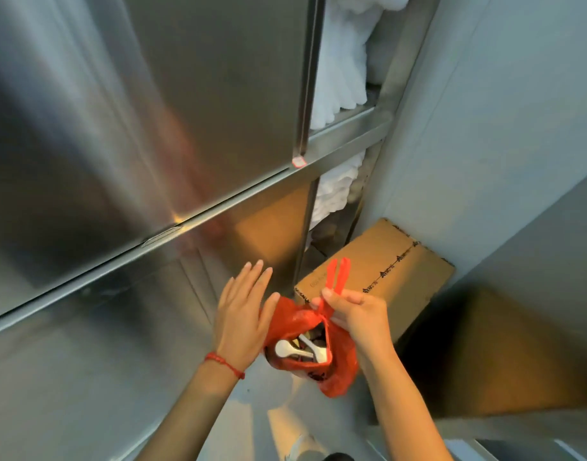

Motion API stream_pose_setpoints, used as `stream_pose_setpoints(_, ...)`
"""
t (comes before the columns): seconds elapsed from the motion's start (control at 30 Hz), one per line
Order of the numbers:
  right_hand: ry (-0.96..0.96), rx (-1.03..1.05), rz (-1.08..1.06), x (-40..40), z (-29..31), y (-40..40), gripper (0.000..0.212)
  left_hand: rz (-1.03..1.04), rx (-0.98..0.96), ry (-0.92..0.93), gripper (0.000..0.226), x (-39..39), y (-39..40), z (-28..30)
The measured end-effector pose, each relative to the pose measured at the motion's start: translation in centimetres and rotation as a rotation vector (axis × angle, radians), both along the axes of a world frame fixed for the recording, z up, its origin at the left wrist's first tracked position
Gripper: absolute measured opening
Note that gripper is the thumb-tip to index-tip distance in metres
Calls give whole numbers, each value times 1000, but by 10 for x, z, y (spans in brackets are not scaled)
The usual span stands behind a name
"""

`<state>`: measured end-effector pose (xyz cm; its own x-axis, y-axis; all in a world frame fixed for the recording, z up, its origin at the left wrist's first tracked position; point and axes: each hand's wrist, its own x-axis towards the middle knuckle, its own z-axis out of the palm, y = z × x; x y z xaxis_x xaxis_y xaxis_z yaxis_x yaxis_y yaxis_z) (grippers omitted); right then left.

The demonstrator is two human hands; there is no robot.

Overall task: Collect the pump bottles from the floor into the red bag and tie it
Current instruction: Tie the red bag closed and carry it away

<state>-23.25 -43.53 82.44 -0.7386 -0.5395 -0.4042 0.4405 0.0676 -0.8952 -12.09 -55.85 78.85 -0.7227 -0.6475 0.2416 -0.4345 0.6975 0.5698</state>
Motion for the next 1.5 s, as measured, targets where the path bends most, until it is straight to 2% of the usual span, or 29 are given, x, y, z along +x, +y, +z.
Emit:
stream_pose_setpoints(0.13,23,12,52,41,3,-11,18,48,-85,-125,54,62,0,2)
stream_pose_setpoints(0.3,51,23,145,89,3,-24,26,135,-83,-239,64,133,3,4)
stream_pose_setpoints(0.57,58,28,406,166,-4,-40,21,439,-15,-357,70,237,33,4)
stream_pose_setpoints(0.97,2,-4,915,282,-22,-52,17,1007,158,-411,67,353,129,-10)
stream_pose_setpoints(1.2,59,14,1180,367,-27,-42,19,1295,200,-355,82,424,187,-18)
stream_pose_setpoints(1.3,89,29,1265,411,-27,-36,19,1397,196,-322,87,461,206,-21)
stream_pose_setpoints(1.5,101,38,1388,517,-23,-23,16,1510,241,-318,81,550,237,-16)
